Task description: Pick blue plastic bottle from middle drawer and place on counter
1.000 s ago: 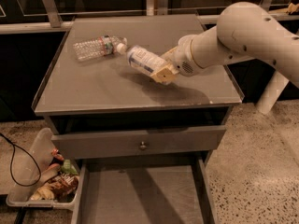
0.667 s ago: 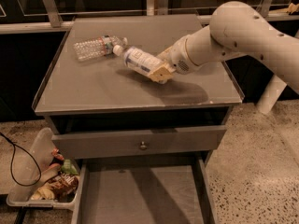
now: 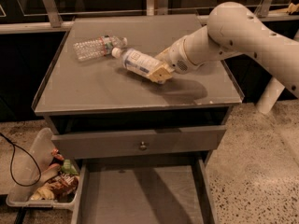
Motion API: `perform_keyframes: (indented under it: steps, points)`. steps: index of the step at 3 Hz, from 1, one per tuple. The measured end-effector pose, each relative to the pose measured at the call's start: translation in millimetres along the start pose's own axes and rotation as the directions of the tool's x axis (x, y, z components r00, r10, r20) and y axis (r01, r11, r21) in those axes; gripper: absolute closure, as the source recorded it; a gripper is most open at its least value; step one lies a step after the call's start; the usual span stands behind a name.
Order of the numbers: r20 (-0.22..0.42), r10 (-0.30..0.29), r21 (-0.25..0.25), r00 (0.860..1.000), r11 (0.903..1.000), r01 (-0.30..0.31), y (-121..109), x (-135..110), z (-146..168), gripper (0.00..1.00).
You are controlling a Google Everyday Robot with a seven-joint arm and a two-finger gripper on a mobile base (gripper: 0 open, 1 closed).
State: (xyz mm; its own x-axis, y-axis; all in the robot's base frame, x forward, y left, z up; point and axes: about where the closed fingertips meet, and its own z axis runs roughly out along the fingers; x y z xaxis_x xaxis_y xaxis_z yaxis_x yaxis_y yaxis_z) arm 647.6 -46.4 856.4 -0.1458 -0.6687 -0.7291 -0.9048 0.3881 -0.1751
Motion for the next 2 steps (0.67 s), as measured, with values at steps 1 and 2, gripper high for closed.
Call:
perform_keyframes:
  steps: [1,2]
  points:
    - [0.000,0.000,0.000,1.000,1.0000,0.000,0.0,0.0,0.1,0.58]
    - [0.000,0.000,0.000,1.000,1.0000,0.000,0.1,0.0,0.1,0.34]
